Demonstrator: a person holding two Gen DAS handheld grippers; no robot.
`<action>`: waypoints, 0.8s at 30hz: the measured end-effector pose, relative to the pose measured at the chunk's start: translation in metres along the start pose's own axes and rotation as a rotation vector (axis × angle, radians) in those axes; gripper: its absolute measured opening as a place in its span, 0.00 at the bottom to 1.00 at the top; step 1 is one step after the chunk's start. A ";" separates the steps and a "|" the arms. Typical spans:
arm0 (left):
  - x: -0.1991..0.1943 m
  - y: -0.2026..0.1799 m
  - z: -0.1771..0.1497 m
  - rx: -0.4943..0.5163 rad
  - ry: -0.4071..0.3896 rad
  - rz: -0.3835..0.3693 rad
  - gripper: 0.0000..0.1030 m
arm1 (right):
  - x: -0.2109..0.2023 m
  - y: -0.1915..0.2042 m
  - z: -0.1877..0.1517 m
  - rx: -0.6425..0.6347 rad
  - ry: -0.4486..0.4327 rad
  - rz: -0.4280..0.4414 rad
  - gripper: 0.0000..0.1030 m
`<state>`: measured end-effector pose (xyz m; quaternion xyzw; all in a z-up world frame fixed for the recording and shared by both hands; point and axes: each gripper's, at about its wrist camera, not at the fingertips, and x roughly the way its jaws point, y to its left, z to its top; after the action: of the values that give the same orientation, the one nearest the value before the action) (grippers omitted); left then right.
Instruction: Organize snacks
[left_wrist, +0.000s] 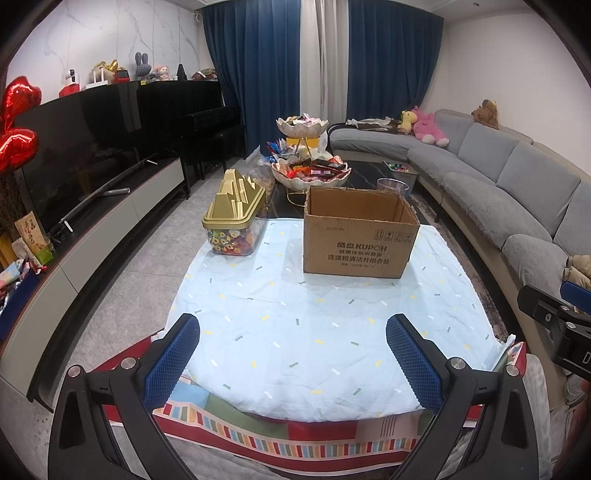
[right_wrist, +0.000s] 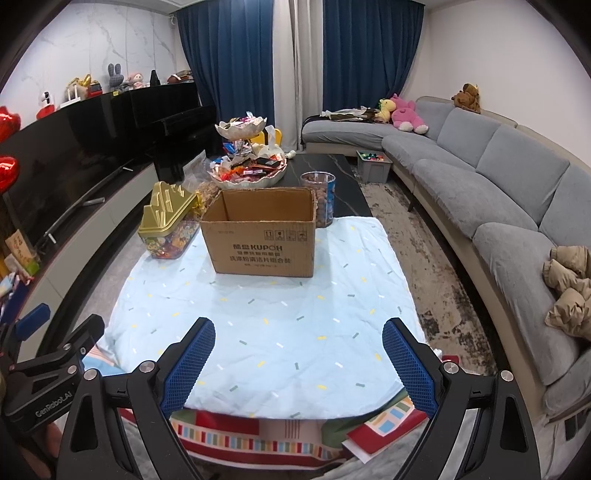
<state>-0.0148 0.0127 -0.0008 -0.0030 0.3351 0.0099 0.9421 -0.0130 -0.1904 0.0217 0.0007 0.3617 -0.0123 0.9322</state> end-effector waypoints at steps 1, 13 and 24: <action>0.001 -0.001 -0.002 0.001 0.000 0.001 1.00 | 0.000 0.000 0.000 0.000 0.000 0.000 0.90; 0.004 -0.004 -0.006 0.004 0.007 -0.003 1.00 | 0.001 0.000 0.000 0.001 0.002 -0.001 0.90; 0.004 -0.004 -0.006 0.004 0.008 -0.003 1.00 | 0.003 0.000 -0.004 0.002 0.006 0.000 0.90</action>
<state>-0.0147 0.0084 -0.0080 -0.0017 0.3387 0.0079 0.9409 -0.0131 -0.1906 0.0166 0.0018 0.3643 -0.0125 0.9312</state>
